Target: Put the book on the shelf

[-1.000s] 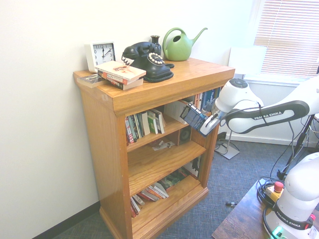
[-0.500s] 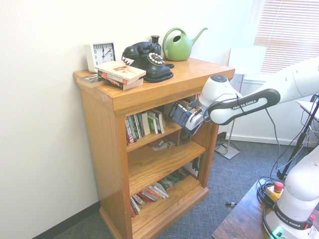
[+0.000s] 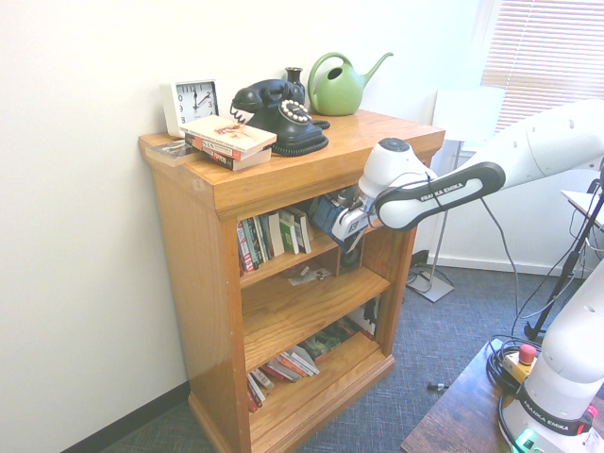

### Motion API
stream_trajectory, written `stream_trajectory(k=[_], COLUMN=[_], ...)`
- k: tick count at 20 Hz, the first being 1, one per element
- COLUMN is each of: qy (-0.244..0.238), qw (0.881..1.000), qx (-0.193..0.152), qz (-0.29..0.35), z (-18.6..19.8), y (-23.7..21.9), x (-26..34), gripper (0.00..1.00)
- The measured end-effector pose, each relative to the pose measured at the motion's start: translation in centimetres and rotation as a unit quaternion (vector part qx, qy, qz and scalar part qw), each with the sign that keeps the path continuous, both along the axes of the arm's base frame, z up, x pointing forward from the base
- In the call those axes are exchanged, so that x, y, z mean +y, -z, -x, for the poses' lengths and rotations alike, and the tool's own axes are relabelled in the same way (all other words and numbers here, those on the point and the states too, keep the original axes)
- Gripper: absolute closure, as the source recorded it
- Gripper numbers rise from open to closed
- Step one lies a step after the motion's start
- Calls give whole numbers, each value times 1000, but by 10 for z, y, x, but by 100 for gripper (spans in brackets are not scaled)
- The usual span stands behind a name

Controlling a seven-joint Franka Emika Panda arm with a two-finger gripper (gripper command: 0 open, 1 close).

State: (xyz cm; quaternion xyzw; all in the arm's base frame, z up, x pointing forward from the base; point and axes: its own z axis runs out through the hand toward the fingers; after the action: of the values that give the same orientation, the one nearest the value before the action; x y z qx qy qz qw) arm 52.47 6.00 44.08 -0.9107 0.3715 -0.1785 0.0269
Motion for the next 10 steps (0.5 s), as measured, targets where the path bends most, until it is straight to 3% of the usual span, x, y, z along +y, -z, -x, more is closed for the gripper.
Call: stream_trajectory(k=[10], qy=[28], qw=[1000], qx=[11], qz=[6], z=[-9], y=[17], x=[6], gripper=[100])
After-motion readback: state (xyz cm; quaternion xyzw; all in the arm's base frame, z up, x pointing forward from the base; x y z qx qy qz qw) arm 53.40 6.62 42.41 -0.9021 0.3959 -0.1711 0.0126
